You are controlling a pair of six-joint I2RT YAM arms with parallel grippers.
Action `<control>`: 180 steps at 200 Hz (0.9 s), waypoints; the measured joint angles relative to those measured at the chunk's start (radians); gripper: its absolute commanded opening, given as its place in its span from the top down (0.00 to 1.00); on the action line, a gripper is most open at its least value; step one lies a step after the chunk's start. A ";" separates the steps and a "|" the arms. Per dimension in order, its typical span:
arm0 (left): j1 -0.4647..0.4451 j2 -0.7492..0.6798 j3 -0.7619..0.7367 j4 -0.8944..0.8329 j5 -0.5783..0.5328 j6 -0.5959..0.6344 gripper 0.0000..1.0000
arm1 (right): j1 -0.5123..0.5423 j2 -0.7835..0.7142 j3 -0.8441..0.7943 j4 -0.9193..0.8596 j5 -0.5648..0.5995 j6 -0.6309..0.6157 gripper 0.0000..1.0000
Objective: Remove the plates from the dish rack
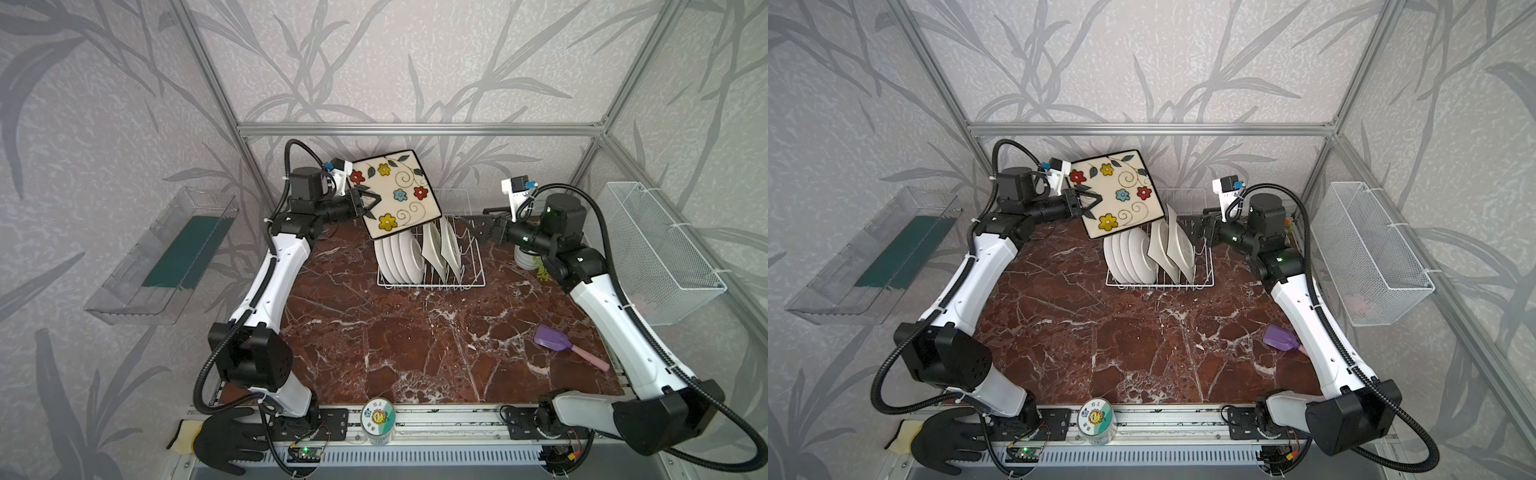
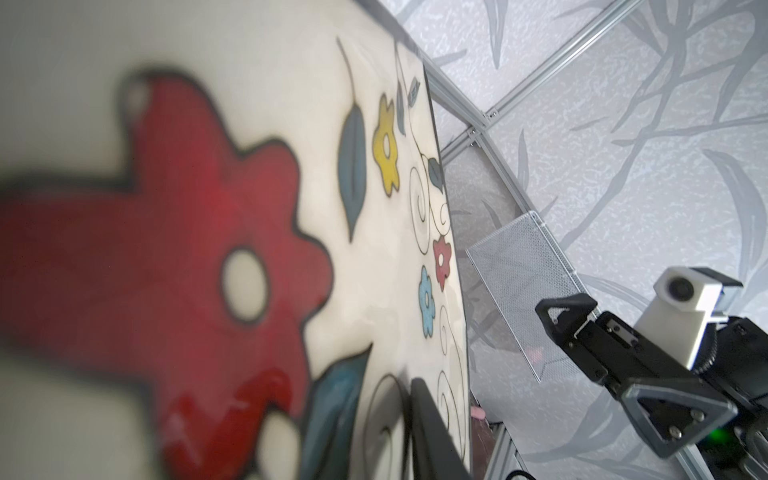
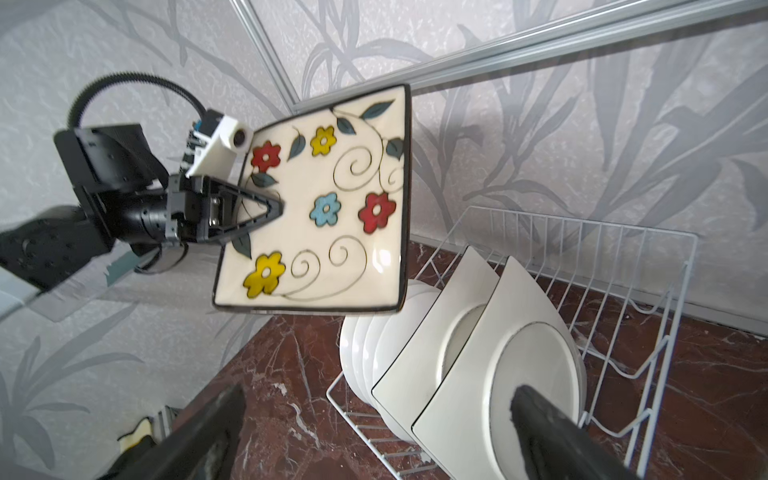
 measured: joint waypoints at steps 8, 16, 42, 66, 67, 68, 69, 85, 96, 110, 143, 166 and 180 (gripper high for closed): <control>0.016 -0.017 -0.008 0.001 -0.013 -0.001 1.00 | 0.026 0.000 -0.001 -0.027 0.021 -0.037 0.01; 0.031 -0.032 -0.018 0.001 -0.024 -0.002 1.00 | 0.050 0.000 -0.005 -0.044 0.039 -0.066 0.01; 0.085 -0.074 -0.064 0.002 -0.047 -0.010 1.00 | 0.110 -0.006 -0.037 -0.074 0.082 -0.139 0.01; 0.144 -0.094 -0.121 0.008 -0.053 -0.024 1.00 | 0.156 -0.010 -0.068 -0.079 0.108 -0.183 0.01; 0.145 -0.095 -0.122 0.008 -0.053 -0.024 1.00 | 0.158 -0.010 -0.070 -0.079 0.109 -0.185 0.01; 0.149 -0.095 -0.126 0.008 -0.055 -0.025 1.00 | 0.159 -0.010 -0.071 -0.079 0.110 -0.187 0.01; 0.151 -0.095 -0.127 0.009 -0.055 -0.026 1.00 | 0.161 -0.010 -0.072 -0.079 0.111 -0.188 0.01; 0.184 -0.095 -0.167 0.016 -0.070 -0.032 1.00 | 0.200 -0.010 -0.085 -0.081 0.128 -0.219 0.01; 0.204 -0.095 -0.198 0.018 -0.081 -0.039 1.00 | 0.226 -0.008 -0.086 -0.088 0.142 -0.239 0.01; 0.225 -0.095 -0.235 0.021 -0.097 -0.043 1.00 | 0.254 -0.004 -0.082 -0.090 0.159 -0.264 0.01; 0.251 -0.095 -0.309 0.020 -0.123 -0.034 1.00 | 0.294 0.027 -0.079 -0.091 0.182 -0.293 0.01; 0.268 -0.095 -0.350 0.023 -0.124 -0.025 1.00 | 0.303 0.051 -0.078 -0.090 0.184 -0.293 0.01; 0.282 -0.095 -0.375 0.029 -0.124 -0.024 1.00 | 0.304 0.062 -0.074 -0.090 0.186 -0.293 0.01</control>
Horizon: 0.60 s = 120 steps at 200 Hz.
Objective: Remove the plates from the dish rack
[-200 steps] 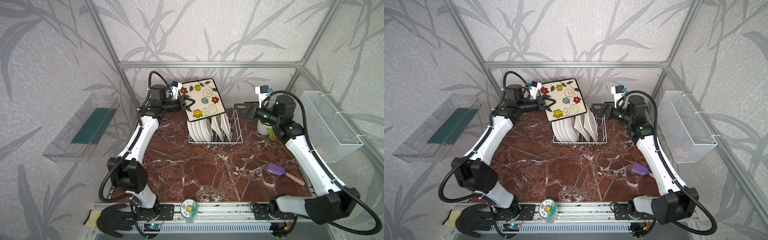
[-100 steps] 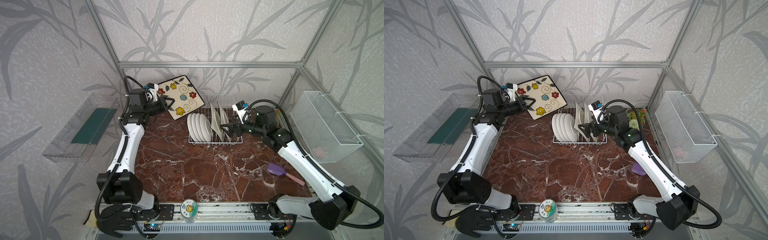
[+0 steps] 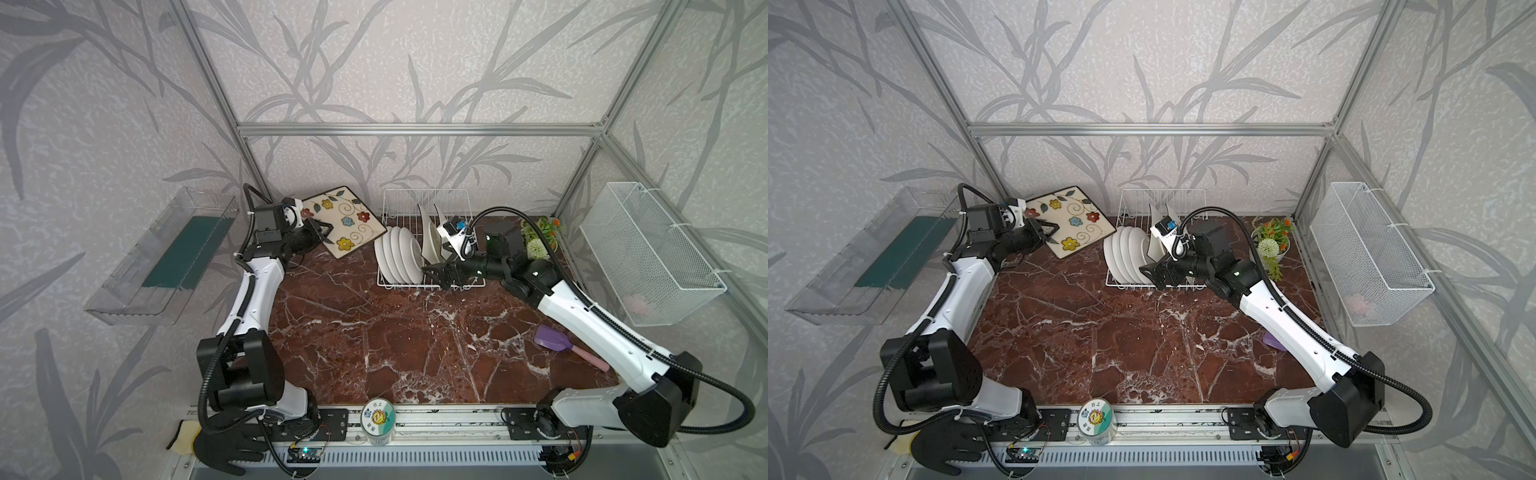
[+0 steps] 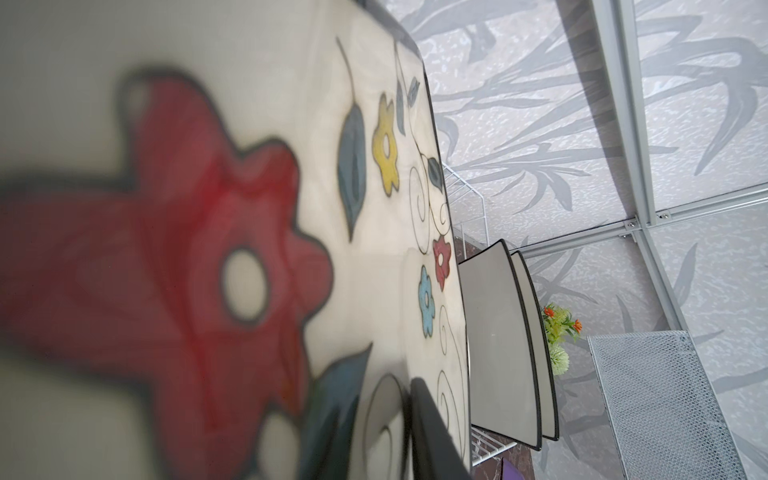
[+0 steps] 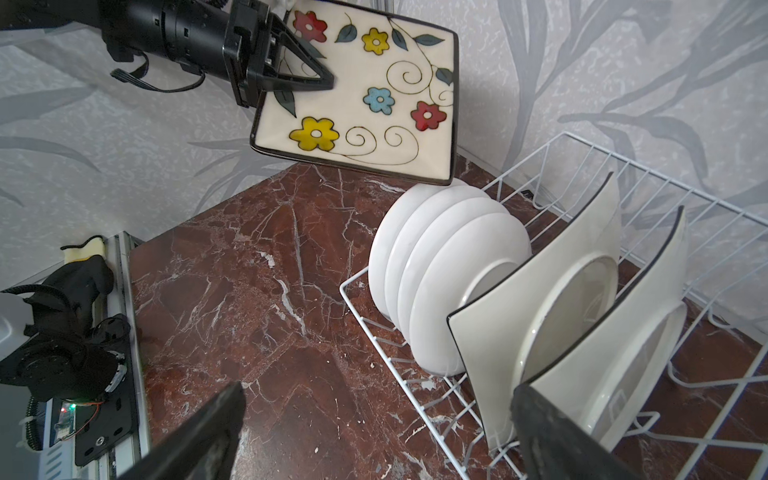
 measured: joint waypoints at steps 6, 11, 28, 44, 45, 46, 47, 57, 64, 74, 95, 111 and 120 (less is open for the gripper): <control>0.007 0.000 -0.010 0.003 0.000 0.000 1.00 | 0.000 0.003 0.003 0.000 0.002 -0.001 0.01; 0.013 0.000 -0.017 0.004 -0.002 0.000 1.00 | 0.001 0.005 0.006 -0.001 0.003 -0.002 0.01; 0.032 0.000 -0.035 0.006 -0.010 0.001 1.00 | 0.003 0.006 0.017 -0.002 0.008 -0.004 0.01; 0.048 0.000 -0.040 0.012 -0.011 -0.001 1.00 | 0.004 0.007 0.027 -0.002 0.008 -0.009 0.01; 0.048 0.000 -0.040 0.013 -0.011 -0.001 1.00 | 0.004 0.007 0.028 -0.002 0.008 -0.009 0.01; 0.050 0.000 -0.041 0.014 -0.011 -0.001 1.00 | 0.004 0.007 0.029 -0.002 0.008 -0.009 0.01; 0.050 0.000 -0.041 0.015 -0.011 -0.001 1.00 | 0.004 0.007 0.029 -0.002 0.008 -0.009 0.01; 0.057 -0.002 -0.050 0.032 -0.014 -0.002 1.00 | 0.005 0.007 0.032 -0.003 0.008 -0.010 0.01; 0.062 -0.002 -0.059 0.046 -0.016 -0.003 1.00 | 0.005 0.007 0.034 -0.003 0.009 -0.010 0.01; 0.069 -0.003 -0.074 0.061 -0.020 -0.002 1.00 | 0.006 0.007 0.035 -0.003 0.011 -0.011 0.01; 0.087 -0.003 -0.121 0.082 -0.029 -0.009 1.00 | 0.012 0.007 0.035 -0.006 0.016 -0.014 0.01; 0.101 -0.003 -0.160 0.099 -0.031 -0.029 1.00 | 0.013 0.007 0.035 -0.011 0.018 -0.014 0.01; 0.109 -0.003 -0.178 0.114 -0.030 -0.048 1.00 | 0.014 0.007 0.035 -0.016 0.021 -0.015 0.01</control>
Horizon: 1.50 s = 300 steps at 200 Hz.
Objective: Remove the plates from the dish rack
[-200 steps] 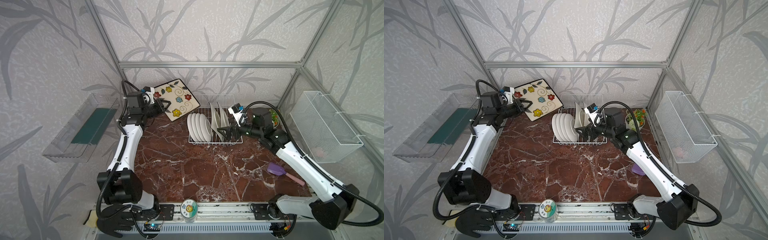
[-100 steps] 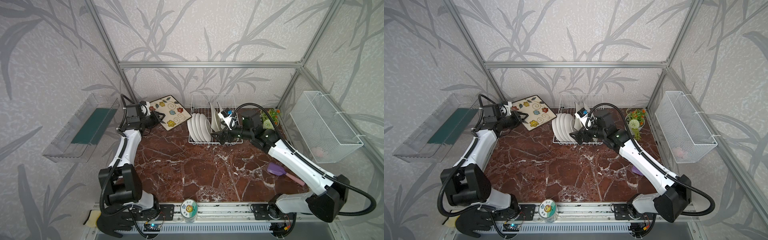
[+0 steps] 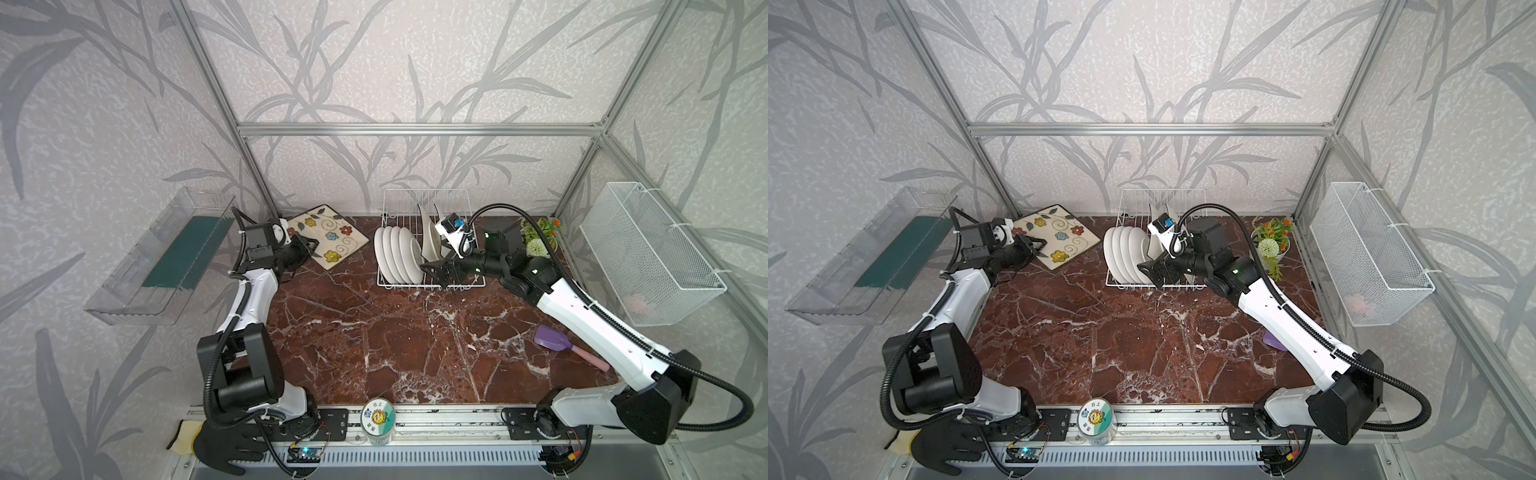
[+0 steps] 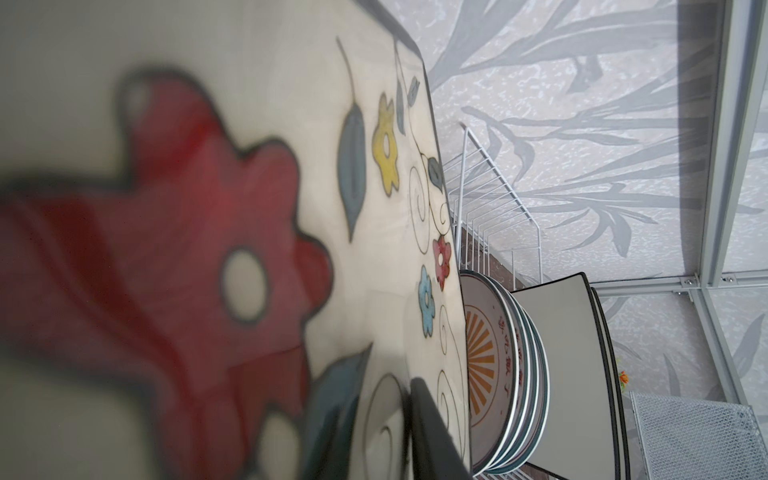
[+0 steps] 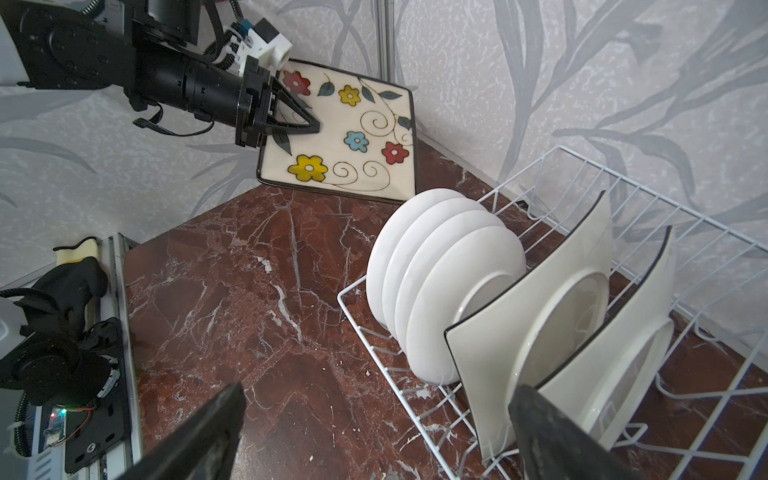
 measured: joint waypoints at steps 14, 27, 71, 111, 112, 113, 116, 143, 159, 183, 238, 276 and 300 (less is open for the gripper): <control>0.011 0.002 -0.015 0.024 0.004 -0.031 1.00 | 0.000 0.000 0.000 -0.004 0.004 -0.001 0.01; 0.016 0.002 -0.016 0.049 0.007 -0.051 1.00 | 0.001 0.000 0.000 -0.004 0.006 -0.002 0.01; 0.024 0.002 -0.016 0.105 0.010 -0.066 1.00 | 0.002 0.001 0.000 -0.005 0.011 -0.002 0.01; 0.024 0.031 -0.061 0.241 0.023 -0.135 1.00 | 0.002 0.001 0.000 -0.005 0.016 -0.001 0.01; 0.024 0.032 -0.063 0.243 0.023 -0.137 1.00 | 0.002 0.001 0.000 -0.005 0.016 -0.001 0.01; 0.024 0.035 -0.065 0.250 0.023 -0.140 1.00 | 0.002 0.001 0.000 -0.005 0.016 -0.001 0.01; 0.024 0.040 -0.071 0.267 0.024 -0.150 1.00 | 0.002 0.001 0.000 -0.005 0.017 -0.001 0.01; 0.024 0.100 -0.139 0.393 0.006 -0.229 1.00 | 0.002 0.001 0.000 -0.005 0.021 -0.001 0.01; 0.023 0.118 -0.175 0.405 -0.019 -0.253 1.00 | 0.002 0.001 0.000 -0.005 0.023 -0.001 0.01; 0.018 0.121 -0.214 0.406 -0.058 -0.274 1.00 | 0.002 0.001 0.000 -0.005 0.027 -0.001 0.01; 0.007 0.142 -0.266 0.515 -0.127 -0.335 1.00 | 0.002 0.002 0.000 -0.005 0.032 -0.001 0.01; -0.032 0.220 -0.273 0.592 -0.156 -0.377 1.00 | 0.002 0.002 0.000 -0.005 0.040 -0.001 0.01; -0.060 0.260 -0.275 0.620 -0.176 -0.393 1.00 | 0.002 0.002 0.000 -0.005 0.041 -0.001 0.01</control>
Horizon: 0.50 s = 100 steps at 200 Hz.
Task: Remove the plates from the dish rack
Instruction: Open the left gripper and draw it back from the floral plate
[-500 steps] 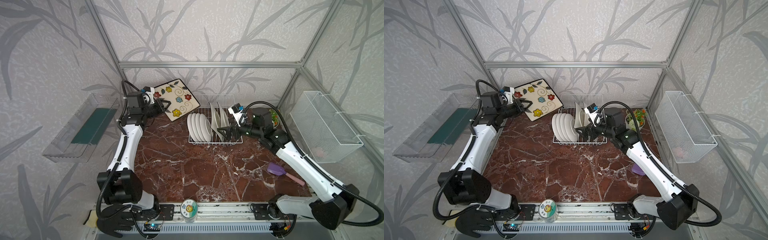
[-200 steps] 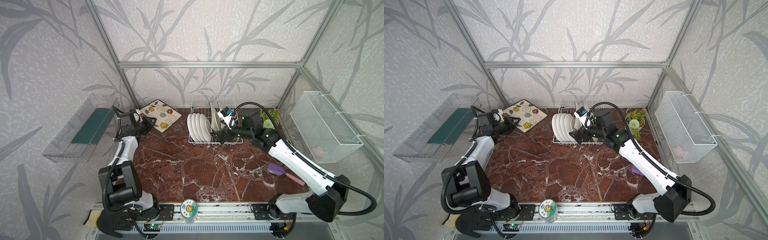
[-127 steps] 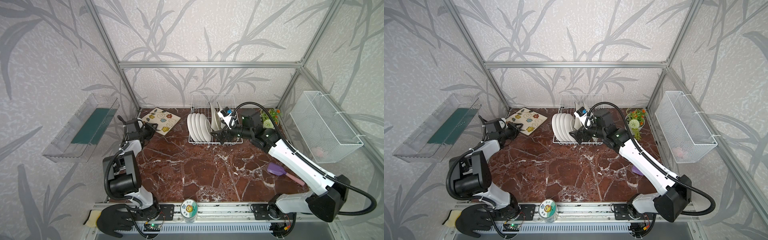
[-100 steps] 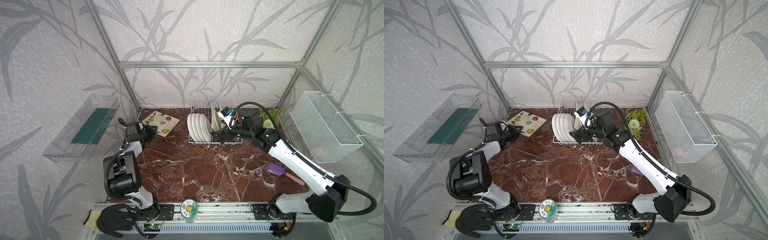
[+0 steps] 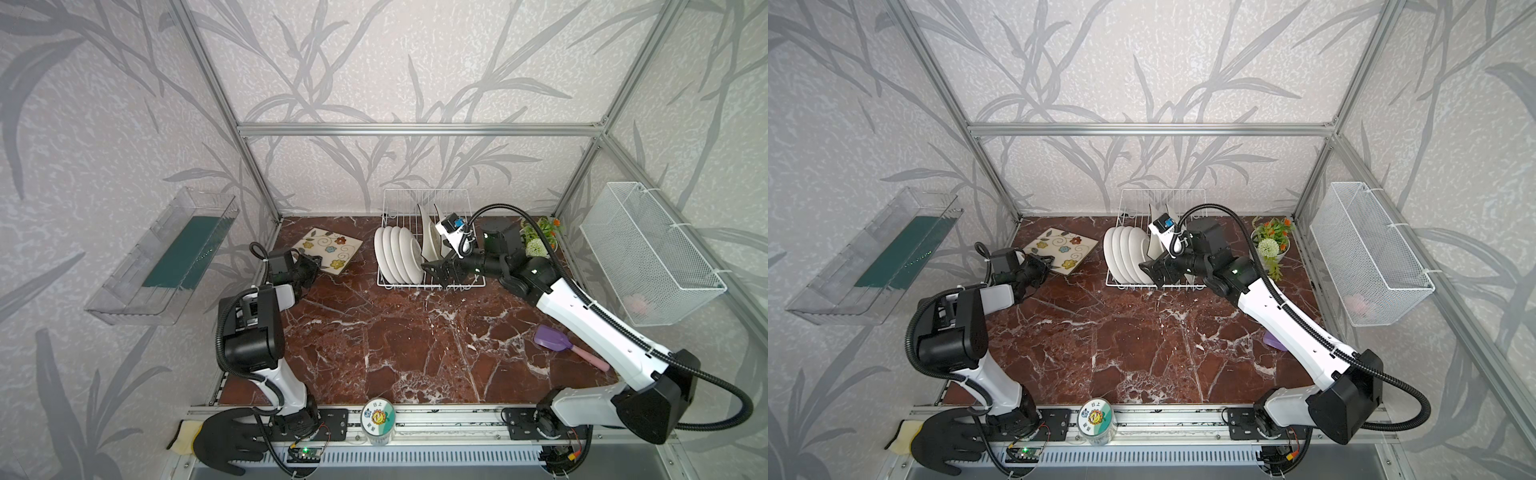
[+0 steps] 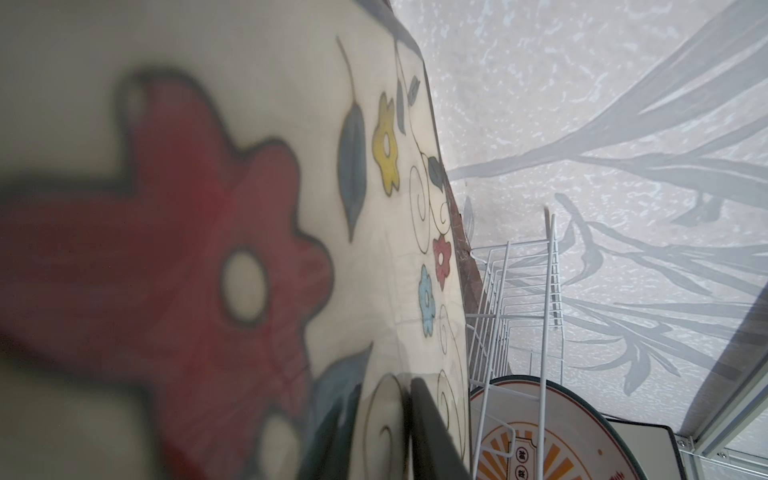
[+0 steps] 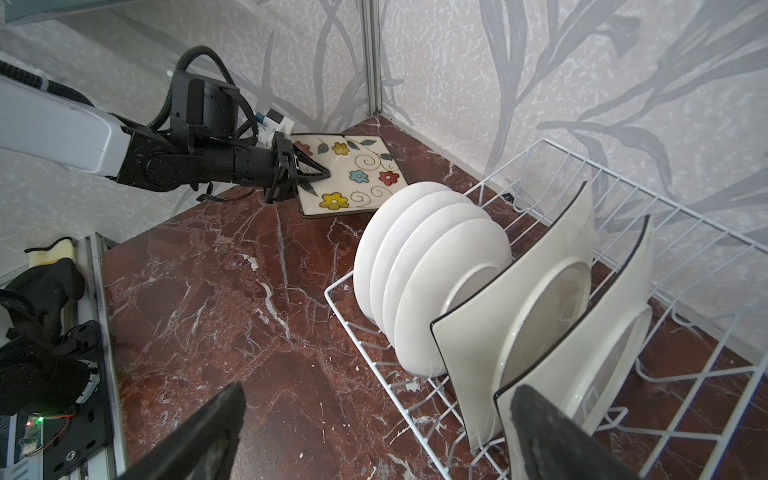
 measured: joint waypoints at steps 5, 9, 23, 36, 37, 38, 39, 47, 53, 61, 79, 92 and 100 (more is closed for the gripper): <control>-0.004 0.006 -0.003 0.008 -0.004 -0.003 1.00 | 0.000 0.000 0.000 0.000 0.001 0.000 0.01; -0.007 0.009 -0.005 0.014 -0.008 -0.006 1.00 | 0.000 0.000 0.000 0.000 0.002 0.000 0.01; -0.017 0.018 -0.014 0.034 -0.022 -0.011 1.00 | 0.000 0.000 0.000 0.000 0.004 0.000 0.01; -0.024 0.024 -0.026 0.055 -0.037 -0.016 1.00 | 0.000 0.000 0.000 0.000 0.006 0.000 0.01; -0.025 0.024 -0.027 0.058 -0.038 -0.018 1.00 | 0.000 0.000 0.000 0.000 0.006 0.000 0.01; -0.025 0.024 -0.028 0.060 -0.039 -0.018 1.00 | 0.000 0.000 0.000 0.000 0.006 0.000 0.01; -0.026 0.024 -0.029 0.060 -0.040 -0.018 1.00 | 0.000 0.000 0.000 0.000 0.006 0.000 0.01; -0.028 0.026 -0.037 0.073 -0.054 -0.023 1.00 | 0.000 0.000 0.000 0.000 0.007 0.000 0.01; -0.030 0.027 -0.043 0.084 -0.062 -0.026 1.00 | 0.000 0.000 0.000 0.000 0.007 0.000 0.01; -0.032 0.029 -0.051 0.098 -0.074 -0.029 1.00 | 0.000 0.000 0.000 0.000 0.007 0.000 0.01; -0.034 0.040 -0.060 0.122 -0.090 -0.036 1.00 | 0.000 0.001 0.000 0.000 0.007 -0.001 0.01; -0.035 0.054 -0.062 0.142 -0.099 -0.045 1.00 | 0.000 0.003 0.000 0.000 0.007 -0.002 0.01; -0.035 0.064 -0.062 0.153 -0.101 -0.051 1.00 | 0.000 0.004 0.000 0.000 0.008 -0.002 0.01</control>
